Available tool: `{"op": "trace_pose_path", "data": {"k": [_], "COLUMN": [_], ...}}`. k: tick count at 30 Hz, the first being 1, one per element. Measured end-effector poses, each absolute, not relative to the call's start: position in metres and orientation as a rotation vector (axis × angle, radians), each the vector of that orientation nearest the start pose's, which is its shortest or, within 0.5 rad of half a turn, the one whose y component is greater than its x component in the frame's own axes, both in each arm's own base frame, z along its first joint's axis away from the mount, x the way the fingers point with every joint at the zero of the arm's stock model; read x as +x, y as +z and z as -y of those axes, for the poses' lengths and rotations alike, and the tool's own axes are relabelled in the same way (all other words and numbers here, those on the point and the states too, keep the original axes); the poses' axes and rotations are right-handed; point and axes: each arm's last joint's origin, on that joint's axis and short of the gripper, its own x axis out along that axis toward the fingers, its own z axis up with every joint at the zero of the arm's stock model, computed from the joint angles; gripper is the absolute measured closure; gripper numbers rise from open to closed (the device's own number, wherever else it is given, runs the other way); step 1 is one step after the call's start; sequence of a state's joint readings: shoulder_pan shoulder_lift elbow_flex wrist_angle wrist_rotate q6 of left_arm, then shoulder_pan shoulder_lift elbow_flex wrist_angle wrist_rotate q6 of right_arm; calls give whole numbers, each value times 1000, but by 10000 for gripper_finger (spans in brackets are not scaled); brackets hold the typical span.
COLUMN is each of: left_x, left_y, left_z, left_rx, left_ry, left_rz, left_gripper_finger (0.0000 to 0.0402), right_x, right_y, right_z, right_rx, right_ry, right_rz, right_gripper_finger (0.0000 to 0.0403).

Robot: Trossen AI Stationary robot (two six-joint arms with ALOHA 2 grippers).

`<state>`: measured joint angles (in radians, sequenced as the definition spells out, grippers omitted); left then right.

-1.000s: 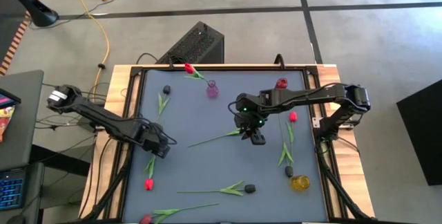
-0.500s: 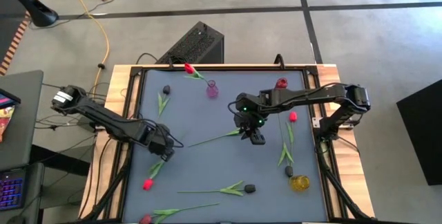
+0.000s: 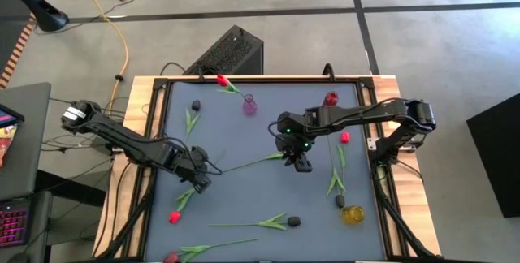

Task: Sort flowers into vase by color
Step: Put the left pink flower into the purple vase

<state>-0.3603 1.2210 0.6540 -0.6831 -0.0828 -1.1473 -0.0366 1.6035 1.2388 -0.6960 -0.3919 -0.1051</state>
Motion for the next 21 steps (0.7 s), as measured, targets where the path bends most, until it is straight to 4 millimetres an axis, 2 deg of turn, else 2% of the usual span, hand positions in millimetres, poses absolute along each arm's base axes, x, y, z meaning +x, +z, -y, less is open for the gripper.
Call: {"op": "trace_pose_path", "data": {"k": [6, 13, 18, 21], "left_x": [186, 191, 194, 194], "left_y": [166, 145, 135, 134], "left_z": [81, 85, 88, 88], "left_rx": [-672, -608, -597, -594], "left_ry": [474, 536, 542, 541], "left_rz": [-1263, -1345, -1411, -1414], "left_gripper_finger": [297, 239, 230, 246], "right_x": [325, 327, 327, 327], "right_y": [254, 254, 255, 255], "right_z": [-7, -7, -7, -7], "right_rx": [120, 114, 115, 114], "right_ry": [396, 398, 398, 398], "right_rz": [-1023, -1005, -1003, -1002], "right_gripper_finger": [244, 244, 244, 244]}}
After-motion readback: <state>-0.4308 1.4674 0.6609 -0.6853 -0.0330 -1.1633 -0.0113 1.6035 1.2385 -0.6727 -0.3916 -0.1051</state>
